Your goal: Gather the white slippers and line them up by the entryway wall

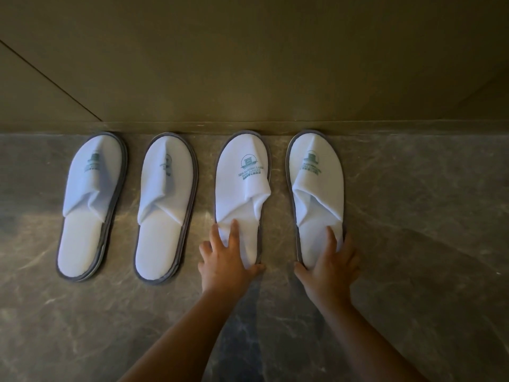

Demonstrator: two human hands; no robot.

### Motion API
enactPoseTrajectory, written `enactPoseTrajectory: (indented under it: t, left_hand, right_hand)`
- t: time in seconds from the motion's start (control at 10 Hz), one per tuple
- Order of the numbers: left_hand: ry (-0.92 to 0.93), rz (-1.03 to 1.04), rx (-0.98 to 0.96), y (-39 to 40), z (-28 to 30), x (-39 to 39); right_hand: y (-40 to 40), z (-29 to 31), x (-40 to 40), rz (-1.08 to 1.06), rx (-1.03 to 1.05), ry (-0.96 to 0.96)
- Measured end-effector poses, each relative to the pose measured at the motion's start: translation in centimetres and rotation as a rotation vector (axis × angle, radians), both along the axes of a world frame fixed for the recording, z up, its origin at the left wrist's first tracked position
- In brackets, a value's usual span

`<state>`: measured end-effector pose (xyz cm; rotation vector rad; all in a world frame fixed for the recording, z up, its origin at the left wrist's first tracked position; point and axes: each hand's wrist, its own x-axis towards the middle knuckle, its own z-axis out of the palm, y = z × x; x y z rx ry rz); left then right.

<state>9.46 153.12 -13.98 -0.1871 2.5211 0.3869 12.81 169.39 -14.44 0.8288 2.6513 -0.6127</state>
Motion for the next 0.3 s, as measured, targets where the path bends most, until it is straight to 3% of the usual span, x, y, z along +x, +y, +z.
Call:
enactPoseTrajectory:
  t: [0.2,0.3]
  left_hand:
    - [-0.012,-0.046,-0.075,0.0,1.0,-0.5]
    - [0.083,-0.205,-0.008,-0.1,2.8,-0.1]
  right_hand:
    - [-0.1,1.1,-0.4,0.027,-0.009,-0.034]
    - [-0.2,3.3,-0.2,0.015,-0.075,0.250]
